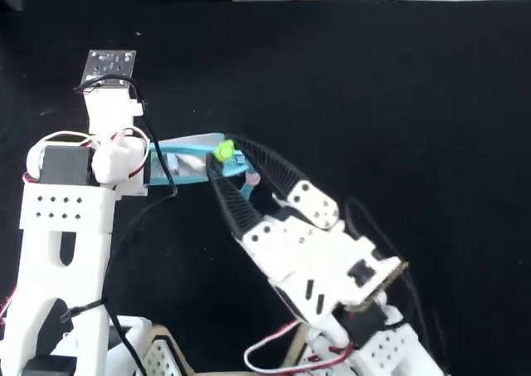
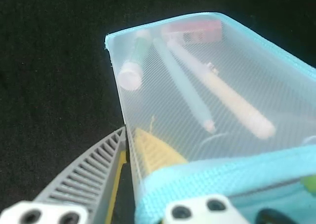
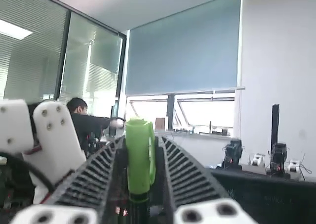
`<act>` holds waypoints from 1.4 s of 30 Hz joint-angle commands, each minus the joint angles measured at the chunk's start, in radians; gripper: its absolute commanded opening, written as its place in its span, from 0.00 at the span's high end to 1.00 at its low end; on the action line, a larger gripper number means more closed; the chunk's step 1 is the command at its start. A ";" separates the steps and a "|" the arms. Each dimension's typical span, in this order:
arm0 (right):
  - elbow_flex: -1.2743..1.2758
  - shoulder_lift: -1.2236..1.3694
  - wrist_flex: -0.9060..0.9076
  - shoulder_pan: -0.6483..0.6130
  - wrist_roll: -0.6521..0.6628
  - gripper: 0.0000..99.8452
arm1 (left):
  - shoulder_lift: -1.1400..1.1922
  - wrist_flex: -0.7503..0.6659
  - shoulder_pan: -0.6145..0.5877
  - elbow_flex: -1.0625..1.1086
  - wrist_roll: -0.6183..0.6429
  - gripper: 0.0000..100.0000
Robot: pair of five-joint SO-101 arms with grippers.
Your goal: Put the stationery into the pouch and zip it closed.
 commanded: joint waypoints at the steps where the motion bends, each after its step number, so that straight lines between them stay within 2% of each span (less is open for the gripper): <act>1: 0.038 -0.139 0.199 -0.005 0.002 0.99 | 0.041 -0.005 0.004 0.070 0.005 0.97; 6: 0.068 -0.219 0.295 -0.005 0.002 0.99 | 0.041 -0.005 0.004 0.070 0.005 0.97; 12: 0.041 -0.168 0.430 -0.009 0.002 0.99 | 0.041 -0.005 0.004 0.070 0.005 0.97; 19: -0.315 0.093 0.766 -0.011 -0.003 0.99 | 0.041 -0.005 0.004 0.070 0.005 0.97; 21: -0.435 0.197 0.858 -0.009 0.000 0.94 | 0.041 -0.005 0.004 0.070 0.005 0.97; 25: -0.625 0.369 1.003 -0.009 0.000 0.78 | 0.041 -0.005 0.004 0.070 0.005 0.97; 27: -0.713 0.424 1.074 -0.008 0.000 0.74 | 0.041 -0.005 0.002 0.070 0.005 0.97; 30: -0.851 0.453 1.178 -0.005 0.002 0.76 | 0.041 -0.005 0.001 0.070 0.005 0.97; 34: -1.001 0.452 1.249 0.003 0.020 0.84 | 0.041 -0.005 0.002 0.070 0.005 0.97; 37: -1.063 0.458 1.284 0.098 0.100 0.88 | 0.041 -0.005 0.001 0.070 0.005 0.97; 40: -1.043 0.460 1.326 0.218 0.095 0.89 | 0.041 -0.005 -0.001 0.070 0.005 0.97; 42: -0.981 0.460 1.343 0.255 0.098 0.89 | 0.041 -0.005 0.001 0.070 0.005 0.97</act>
